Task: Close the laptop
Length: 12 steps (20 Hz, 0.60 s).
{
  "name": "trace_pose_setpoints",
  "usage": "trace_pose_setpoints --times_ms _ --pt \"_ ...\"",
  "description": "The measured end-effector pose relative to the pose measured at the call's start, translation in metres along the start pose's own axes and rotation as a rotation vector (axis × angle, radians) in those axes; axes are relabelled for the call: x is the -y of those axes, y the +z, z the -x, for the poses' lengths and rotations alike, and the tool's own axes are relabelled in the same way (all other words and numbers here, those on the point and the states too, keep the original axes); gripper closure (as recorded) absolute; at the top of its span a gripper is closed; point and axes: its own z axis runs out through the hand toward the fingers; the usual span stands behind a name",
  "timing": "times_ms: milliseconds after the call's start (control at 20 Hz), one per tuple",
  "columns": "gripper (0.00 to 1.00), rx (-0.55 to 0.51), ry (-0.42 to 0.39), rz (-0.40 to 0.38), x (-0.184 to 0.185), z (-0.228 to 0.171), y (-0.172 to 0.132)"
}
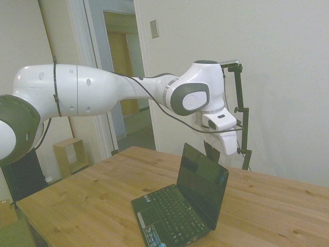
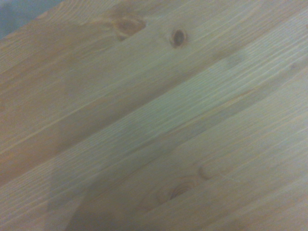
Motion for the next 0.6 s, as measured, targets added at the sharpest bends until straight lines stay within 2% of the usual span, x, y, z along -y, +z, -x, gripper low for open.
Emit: trace_pose_setpoints --times_ms 300,600 --pt "1.00 0.009 -0.032 0.033 -0.013 0.060 -0.004" --pt "1.00 0.050 -0.049 0.076 -0.050 0.128 0.007"
